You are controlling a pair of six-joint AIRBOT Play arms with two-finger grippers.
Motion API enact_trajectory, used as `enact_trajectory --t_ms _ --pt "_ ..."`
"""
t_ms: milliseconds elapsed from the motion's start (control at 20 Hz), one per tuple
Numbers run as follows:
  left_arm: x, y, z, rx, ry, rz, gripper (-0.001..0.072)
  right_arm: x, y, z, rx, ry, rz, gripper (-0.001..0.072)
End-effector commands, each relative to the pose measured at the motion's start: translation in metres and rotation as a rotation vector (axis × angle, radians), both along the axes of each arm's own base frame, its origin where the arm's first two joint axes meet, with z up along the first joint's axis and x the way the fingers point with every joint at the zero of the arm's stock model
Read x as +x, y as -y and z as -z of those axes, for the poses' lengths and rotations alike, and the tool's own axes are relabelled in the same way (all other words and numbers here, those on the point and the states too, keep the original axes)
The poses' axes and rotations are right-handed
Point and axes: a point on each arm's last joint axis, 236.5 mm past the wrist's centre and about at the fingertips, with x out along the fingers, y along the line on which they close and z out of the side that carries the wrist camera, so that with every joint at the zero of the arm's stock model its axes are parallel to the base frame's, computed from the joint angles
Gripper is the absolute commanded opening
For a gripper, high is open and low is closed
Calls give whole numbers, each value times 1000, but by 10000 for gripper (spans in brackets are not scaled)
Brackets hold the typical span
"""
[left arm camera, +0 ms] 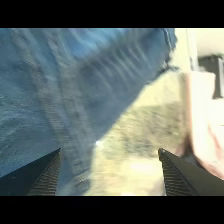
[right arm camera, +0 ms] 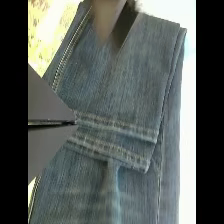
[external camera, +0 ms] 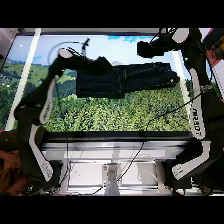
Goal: Fold the clothes and pants, and hang the long-sleeved shirts on hangers.
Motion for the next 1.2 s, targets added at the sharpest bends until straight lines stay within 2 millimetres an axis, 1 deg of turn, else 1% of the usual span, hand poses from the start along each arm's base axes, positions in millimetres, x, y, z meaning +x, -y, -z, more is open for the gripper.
enact_trajectory --t_ms 0,50,150,200,250,300,400,550,700,850,900,1000,1100,1150 --pt "-1 -94 -2 214 70 14 693 -3 18 5 -60 -13 -4 55" --pt "-8 -130 8 323 48 17 693 -2 21 5 -64 -12 -1 55" --pt "-23 -186 30 453 -36 19 693 -1 25 6 -76 -10 6 55" --pt "-29 -203 37 461 -80 18 693 -1 26 6 -80 -7 4 55" --pt "-35 -216 43 442 -123 17 694 -1 26 6 -88 -2 -9 55" --pt "-37 -225 49 425 -152 10 694 0 26 6 -92 2 -13 55" --pt "-35 -239 63 414 -188 -18 694 1 26 5 -100 17 -24 55" --pt "-23 -241 86 414 -190 -45 694 5 26 3 -101 36 -25 55" --pt "-11 -227 109 416 -186 -58 695 10 25 -1 -93 61 -17 55" --pt "2 -208 128 425 -159 -66 694 10 24 -2 -91 63 -17 55" --pt "4 -200 134 427 -156 -61 694 10 24 -2 -89 62 -18 54" --pt "1 -184 146 428 -166 -33 694 10 23 -2 -87 63 -18 55" --pt "0 -169 152 420 -169 -13 694 10 23 -2 -85 63 -19 55" --pt "3 -161 150 392 -161 -22 693 10 23 -2 -85 63 -19 55"
